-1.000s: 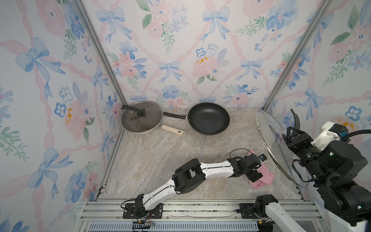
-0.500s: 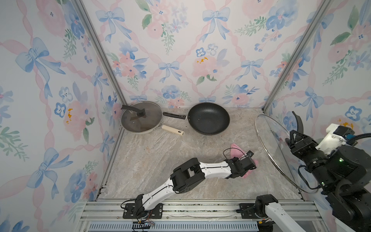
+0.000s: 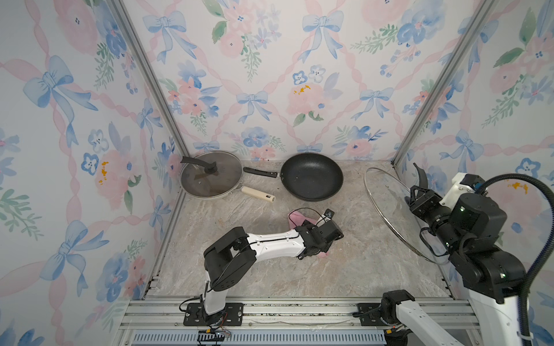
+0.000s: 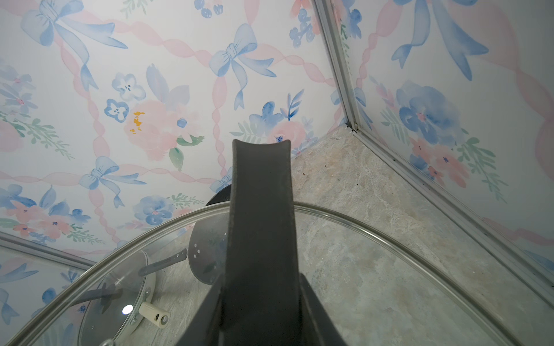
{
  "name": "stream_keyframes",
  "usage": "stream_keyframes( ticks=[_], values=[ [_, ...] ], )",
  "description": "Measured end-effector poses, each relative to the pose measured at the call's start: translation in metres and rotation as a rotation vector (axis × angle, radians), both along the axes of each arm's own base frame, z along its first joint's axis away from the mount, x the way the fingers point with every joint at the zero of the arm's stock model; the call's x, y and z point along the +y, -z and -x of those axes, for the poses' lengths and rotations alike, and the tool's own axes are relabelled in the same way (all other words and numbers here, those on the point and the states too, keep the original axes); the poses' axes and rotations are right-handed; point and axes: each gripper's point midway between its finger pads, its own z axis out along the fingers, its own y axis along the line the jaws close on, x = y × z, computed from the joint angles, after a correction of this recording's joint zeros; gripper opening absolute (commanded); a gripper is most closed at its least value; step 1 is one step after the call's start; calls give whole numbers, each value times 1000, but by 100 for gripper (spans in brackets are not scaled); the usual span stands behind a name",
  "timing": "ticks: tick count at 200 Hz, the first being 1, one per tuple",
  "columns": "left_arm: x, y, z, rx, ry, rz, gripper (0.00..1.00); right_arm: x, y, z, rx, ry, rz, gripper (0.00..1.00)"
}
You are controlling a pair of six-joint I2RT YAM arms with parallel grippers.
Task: Wipe the pot lid with a cloth
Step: Move the cleaning item to the center of the board.
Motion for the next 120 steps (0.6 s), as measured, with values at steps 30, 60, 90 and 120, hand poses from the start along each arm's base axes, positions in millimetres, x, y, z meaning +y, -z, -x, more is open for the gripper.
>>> stream_keyframes(
  ticks=[30,60,90,120],
  values=[
    [1,-9,-20,-2,-23,60,98,3,7,-21,-3,4,-13,8],
    [10,12,-33,37,-29,68,98,4,7,-27,-6,4,-13,8],
    [17,40,-30,84,-4,75,98,5,5,-30,-15,4,-15,8],
    [14,64,-30,109,30,68,98,5,7,-33,-7,4,-14,8]
  ],
)
